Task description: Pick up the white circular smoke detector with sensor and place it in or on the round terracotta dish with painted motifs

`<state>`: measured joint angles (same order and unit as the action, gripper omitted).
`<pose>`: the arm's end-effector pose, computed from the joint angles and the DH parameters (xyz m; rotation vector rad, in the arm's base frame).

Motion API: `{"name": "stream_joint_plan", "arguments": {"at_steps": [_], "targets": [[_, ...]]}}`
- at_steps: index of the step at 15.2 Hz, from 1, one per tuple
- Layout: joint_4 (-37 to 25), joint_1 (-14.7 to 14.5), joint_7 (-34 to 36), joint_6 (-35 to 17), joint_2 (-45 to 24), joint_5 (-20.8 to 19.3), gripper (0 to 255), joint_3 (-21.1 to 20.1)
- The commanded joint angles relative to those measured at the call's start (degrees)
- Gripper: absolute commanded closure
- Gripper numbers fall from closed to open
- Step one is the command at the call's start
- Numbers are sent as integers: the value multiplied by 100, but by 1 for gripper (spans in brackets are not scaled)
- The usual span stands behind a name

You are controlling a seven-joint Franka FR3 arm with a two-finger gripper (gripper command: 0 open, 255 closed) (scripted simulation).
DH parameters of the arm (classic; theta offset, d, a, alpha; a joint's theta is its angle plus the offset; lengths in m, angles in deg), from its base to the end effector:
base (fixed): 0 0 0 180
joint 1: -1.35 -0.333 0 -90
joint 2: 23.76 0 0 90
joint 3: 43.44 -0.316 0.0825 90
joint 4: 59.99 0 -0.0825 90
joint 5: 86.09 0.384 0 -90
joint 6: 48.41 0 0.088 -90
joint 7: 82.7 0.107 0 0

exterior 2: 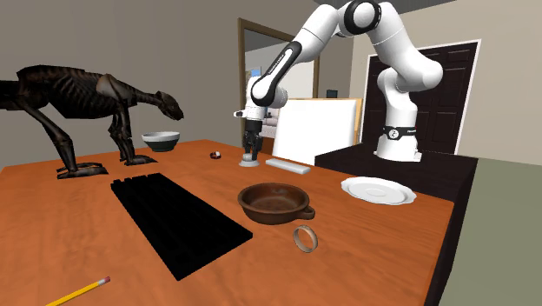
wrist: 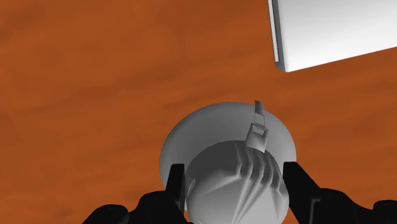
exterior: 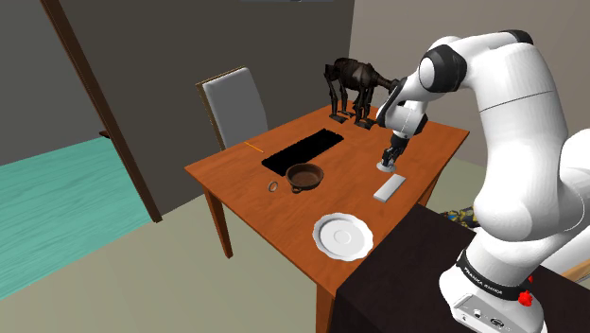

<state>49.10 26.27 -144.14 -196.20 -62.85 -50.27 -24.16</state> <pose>0.4478 -0.4396 0.1577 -3.0983 0.2280 -0.2328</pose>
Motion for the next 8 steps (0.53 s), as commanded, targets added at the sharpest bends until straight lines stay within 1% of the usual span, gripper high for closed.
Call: {"name": "stream_joint_plan", "arguments": {"at_steps": [1,4,8], "targets": [[0,0,0,0,0,0,255,0],[0,0,-1,-1,1,0,255,0],[79,-99,119,169,250,-145,255,135]]}}
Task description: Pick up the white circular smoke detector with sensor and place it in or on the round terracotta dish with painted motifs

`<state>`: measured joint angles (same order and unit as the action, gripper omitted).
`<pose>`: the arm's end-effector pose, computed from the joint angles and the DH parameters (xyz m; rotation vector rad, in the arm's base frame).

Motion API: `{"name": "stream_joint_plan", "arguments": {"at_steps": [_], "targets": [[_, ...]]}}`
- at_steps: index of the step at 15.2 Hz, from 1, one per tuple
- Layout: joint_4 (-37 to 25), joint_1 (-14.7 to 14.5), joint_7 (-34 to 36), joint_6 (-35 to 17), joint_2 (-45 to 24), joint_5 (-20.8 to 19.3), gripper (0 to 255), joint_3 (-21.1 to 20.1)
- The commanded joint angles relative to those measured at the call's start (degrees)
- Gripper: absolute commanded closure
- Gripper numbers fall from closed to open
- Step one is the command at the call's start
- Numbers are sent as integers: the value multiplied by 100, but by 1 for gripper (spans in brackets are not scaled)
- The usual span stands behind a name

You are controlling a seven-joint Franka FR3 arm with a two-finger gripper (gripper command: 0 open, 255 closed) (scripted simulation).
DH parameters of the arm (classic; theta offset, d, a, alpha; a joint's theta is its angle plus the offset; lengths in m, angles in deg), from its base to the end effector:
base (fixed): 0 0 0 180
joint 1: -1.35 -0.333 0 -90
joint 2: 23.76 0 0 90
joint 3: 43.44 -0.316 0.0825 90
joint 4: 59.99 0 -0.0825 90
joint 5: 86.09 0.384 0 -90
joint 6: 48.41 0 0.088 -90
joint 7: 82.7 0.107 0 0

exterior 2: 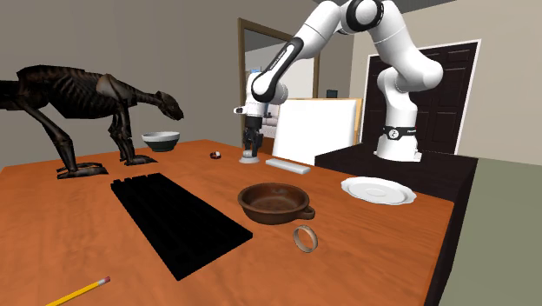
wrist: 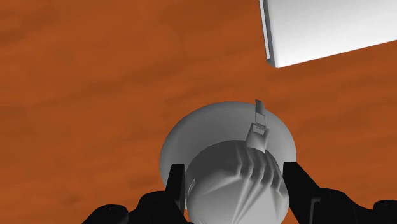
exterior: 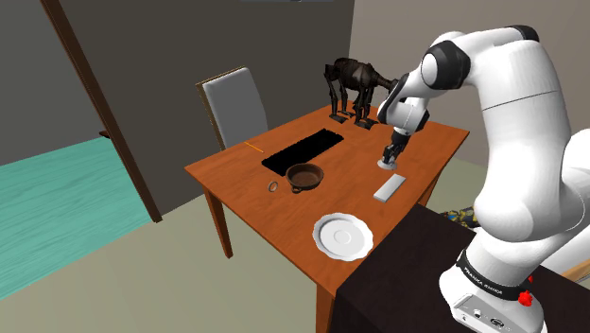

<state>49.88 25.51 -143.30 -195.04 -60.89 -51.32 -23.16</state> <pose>0.4472 -0.4391 0.1734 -3.0985 0.2280 -0.2330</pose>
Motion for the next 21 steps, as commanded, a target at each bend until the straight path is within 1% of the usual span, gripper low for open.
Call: {"name": "stream_joint_plan", "arguments": {"at_steps": [1,19,21], "targets": [[18,-48,67,96,115,-78,255,68],[102,-434,645,942,1115,-810,255,605],[280,-681,909,834,1241,-880,255,590]]}}
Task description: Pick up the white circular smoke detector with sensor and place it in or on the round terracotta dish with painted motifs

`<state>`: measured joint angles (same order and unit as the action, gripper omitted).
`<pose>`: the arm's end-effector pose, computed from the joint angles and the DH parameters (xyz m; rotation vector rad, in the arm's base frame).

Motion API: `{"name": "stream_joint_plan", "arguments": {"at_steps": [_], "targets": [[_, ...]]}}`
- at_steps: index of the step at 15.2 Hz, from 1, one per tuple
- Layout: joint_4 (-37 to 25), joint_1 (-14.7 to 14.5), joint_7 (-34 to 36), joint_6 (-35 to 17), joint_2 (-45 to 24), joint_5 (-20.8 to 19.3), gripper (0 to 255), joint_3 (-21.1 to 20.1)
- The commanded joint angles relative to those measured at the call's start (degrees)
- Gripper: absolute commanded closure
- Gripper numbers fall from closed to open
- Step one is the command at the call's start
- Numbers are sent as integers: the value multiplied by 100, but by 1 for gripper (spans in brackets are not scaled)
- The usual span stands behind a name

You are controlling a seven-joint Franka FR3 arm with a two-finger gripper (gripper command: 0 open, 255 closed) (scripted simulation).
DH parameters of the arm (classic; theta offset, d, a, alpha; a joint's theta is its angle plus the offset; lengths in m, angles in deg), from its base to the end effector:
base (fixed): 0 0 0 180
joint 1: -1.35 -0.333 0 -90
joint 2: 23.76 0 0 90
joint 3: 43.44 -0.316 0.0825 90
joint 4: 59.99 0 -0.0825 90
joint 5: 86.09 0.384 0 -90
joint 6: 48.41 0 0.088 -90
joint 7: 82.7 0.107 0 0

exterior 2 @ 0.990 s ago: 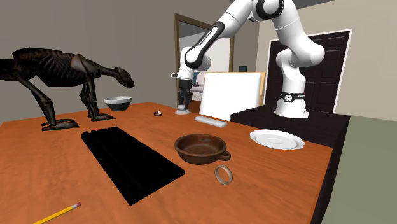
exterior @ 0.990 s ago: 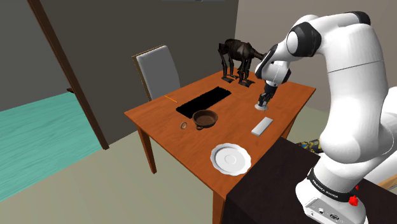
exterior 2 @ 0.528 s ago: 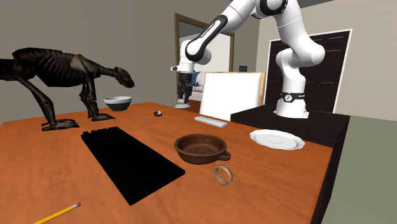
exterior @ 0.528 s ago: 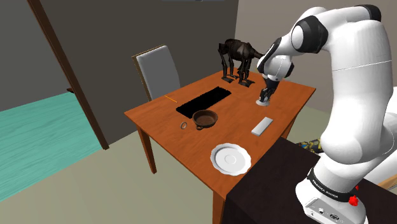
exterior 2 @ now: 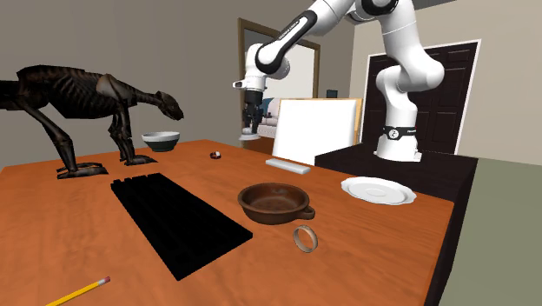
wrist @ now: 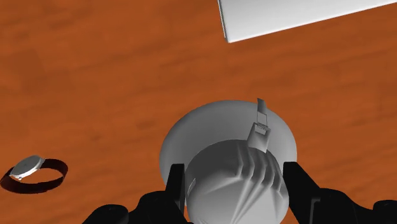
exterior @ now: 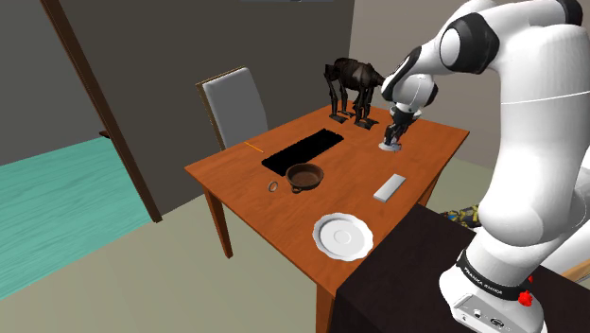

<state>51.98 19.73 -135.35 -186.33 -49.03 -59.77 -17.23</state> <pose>0.4552 -0.4258 0.2777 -3.0984 0.2276 -0.2334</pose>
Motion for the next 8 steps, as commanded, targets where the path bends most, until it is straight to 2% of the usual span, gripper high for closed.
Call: {"name": "stream_joint_plan", "arguments": {"at_steps": [1,8], "targets": [[148,-224,251,-87,112,-71,255,-13],[510,-1044,1260,-353,389,-332,255,-108]]}}
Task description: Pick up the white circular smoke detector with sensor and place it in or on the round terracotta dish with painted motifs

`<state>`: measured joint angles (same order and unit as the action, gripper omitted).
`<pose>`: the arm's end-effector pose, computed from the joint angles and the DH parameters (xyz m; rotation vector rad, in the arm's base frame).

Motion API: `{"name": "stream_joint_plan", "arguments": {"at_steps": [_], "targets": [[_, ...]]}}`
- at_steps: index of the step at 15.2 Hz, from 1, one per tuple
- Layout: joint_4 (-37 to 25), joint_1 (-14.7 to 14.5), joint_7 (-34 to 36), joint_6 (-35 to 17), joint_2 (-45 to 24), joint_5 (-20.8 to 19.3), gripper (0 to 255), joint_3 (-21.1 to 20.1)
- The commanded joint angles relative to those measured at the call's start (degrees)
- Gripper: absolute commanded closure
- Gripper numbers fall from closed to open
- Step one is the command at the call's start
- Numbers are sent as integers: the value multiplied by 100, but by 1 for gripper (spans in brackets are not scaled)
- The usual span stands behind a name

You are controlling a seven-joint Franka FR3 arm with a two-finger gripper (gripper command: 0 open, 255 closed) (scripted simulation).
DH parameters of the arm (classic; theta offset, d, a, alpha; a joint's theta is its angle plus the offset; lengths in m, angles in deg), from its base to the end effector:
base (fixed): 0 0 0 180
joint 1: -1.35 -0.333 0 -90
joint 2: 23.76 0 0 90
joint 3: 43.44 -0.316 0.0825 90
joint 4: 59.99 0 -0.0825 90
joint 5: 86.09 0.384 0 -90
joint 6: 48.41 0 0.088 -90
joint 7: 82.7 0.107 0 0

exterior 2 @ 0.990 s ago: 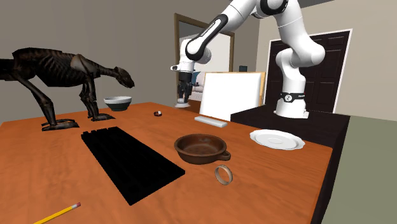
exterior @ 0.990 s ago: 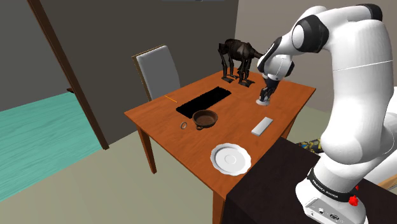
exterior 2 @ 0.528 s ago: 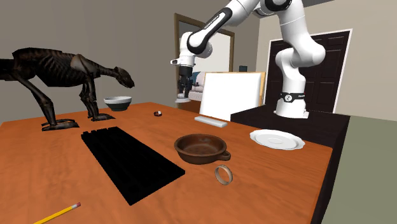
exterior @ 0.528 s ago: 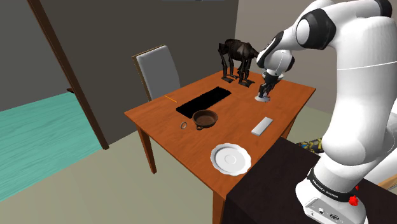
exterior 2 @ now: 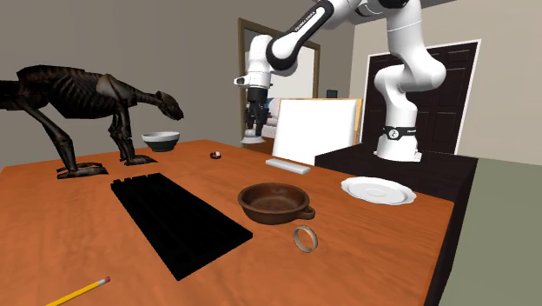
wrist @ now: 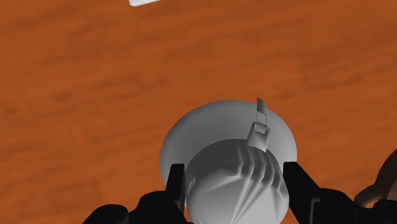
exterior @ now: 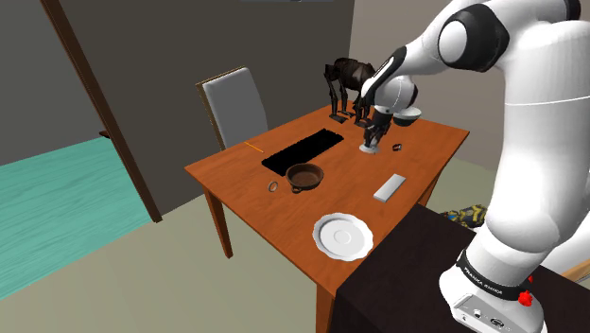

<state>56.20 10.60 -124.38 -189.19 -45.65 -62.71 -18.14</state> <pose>0.5052 -0.3371 0.2831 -3.0985 0.2256 -0.2329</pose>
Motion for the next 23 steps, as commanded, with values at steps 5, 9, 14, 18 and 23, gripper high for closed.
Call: {"name": "stream_joint_plan", "arguments": {"at_steps": [5,9,14,18,23], "targets": [[146,-679,914,-164,117,-219,255,-108],[72,-1090,1515,-185,90,-352,255,-192],[-173,-1572,2243,-138,-44,-496,255,-296],[-491,-1926,2801,-41,-228,-592,255,-380],[-1012,-2299,3424,145,-533,-686,255,-476]]}}
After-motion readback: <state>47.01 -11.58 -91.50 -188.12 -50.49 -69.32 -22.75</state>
